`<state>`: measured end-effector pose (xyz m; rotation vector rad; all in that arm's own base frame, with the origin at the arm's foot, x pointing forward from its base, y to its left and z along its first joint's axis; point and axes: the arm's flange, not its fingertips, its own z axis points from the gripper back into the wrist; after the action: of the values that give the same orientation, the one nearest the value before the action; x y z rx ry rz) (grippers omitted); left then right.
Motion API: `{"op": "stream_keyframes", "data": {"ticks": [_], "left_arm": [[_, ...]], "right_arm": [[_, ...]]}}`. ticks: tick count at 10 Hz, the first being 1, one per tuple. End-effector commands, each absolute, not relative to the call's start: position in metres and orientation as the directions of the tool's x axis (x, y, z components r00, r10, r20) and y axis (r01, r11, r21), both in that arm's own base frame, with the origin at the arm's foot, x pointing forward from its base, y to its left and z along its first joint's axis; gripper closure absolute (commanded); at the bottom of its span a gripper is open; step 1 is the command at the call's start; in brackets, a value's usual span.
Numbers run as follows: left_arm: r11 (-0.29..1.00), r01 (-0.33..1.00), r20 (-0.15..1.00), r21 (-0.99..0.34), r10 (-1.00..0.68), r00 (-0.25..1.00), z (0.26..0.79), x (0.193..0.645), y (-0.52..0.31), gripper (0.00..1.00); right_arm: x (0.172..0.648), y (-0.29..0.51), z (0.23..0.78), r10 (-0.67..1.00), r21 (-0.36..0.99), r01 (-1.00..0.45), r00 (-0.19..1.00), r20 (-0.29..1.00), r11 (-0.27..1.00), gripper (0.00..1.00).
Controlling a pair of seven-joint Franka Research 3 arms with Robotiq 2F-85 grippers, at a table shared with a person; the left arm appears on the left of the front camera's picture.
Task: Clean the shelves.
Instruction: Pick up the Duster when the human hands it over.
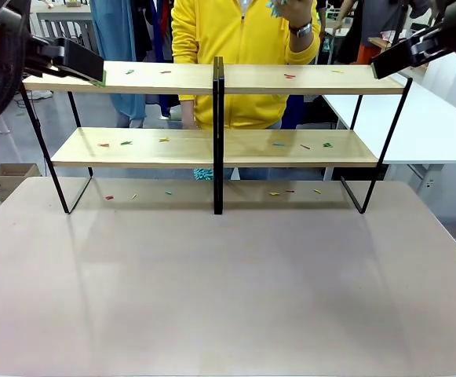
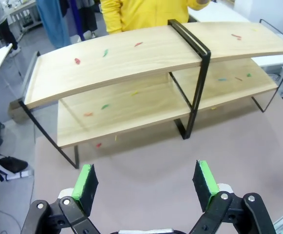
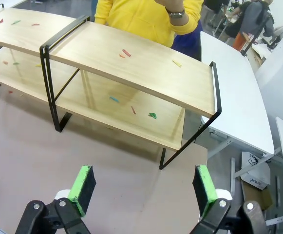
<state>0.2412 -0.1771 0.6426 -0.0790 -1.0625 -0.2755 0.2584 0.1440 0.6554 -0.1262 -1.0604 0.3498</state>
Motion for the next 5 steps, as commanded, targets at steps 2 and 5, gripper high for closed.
{"op": "stream_keyframes", "data": {"ticks": [2, 5], "left_arm": [[0.940, 0.333, 0.872, 0.073, -0.222, 0.436, 0.6421, 0.2410, -0.1792, 0.00], [0.931, 0.360, 0.866, 0.067, -0.233, 0.442, 0.6414, 0.2422, -0.1778, 0.00]], "right_arm": [[0.2634, 0.1416, 0.6561, 0.333, -0.262, -0.213, 0.446, 0.831, 0.941, 0.00], [0.2668, 0.1421, 0.6545, 0.335, -0.260, -0.221, 0.452, 0.827, 0.940, 0.00]]}}
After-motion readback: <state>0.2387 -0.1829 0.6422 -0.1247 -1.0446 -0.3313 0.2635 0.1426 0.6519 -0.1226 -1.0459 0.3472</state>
